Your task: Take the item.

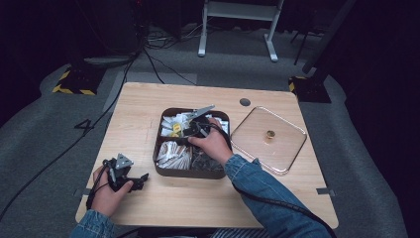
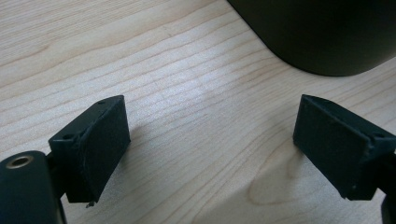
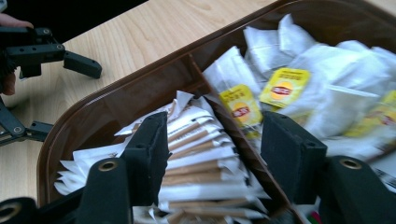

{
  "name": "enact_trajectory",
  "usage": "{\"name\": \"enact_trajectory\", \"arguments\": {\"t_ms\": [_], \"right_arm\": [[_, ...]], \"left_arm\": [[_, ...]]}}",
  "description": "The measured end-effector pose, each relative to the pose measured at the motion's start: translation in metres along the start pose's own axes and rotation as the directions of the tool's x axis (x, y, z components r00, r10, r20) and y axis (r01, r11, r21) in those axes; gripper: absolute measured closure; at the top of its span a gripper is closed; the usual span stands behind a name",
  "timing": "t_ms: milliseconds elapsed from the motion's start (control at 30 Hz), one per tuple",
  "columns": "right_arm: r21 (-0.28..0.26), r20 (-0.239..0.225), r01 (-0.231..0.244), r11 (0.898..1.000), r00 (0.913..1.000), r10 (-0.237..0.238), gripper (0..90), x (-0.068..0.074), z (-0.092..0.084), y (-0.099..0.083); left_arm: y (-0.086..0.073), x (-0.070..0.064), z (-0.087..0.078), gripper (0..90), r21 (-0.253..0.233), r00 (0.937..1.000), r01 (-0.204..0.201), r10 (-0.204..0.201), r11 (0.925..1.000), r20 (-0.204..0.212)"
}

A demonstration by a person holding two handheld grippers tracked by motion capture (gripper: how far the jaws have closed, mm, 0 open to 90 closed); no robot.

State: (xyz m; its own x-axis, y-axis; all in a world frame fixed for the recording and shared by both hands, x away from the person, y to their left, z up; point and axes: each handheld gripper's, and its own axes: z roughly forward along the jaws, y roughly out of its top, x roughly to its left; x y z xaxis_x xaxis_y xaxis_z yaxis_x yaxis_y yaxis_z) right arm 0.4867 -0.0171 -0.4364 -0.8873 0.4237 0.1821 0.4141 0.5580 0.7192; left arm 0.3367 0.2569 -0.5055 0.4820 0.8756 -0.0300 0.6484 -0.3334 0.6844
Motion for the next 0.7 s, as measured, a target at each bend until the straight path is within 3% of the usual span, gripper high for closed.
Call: {"name": "enact_trajectory", "arguments": {"t_ms": [267,533,700], "right_arm": [[0.036,-0.041,0.034,0.999,0.9986,-0.033,51.3,0.015,0.025,0.007],[0.063,-0.046,0.05,0.997,0.9978,-0.047,61.9,0.02,0.046,0.013],[0.088,-0.048,0.067,0.994,0.9968,-0.063,79.1,0.021,0.054,0.013]], "left_arm": [[0.0,0.0,0.0,11.1,0.0,1.0,0.0,0.0,1.0,0.0],[0.0,0.0,0.0,11.1,0.0,1.0,0.0,0.0,1.0,0.0],[0.0,0.0,0.0,11.1,0.0,1.0,0.0,0.0,1.0,0.0]]}}
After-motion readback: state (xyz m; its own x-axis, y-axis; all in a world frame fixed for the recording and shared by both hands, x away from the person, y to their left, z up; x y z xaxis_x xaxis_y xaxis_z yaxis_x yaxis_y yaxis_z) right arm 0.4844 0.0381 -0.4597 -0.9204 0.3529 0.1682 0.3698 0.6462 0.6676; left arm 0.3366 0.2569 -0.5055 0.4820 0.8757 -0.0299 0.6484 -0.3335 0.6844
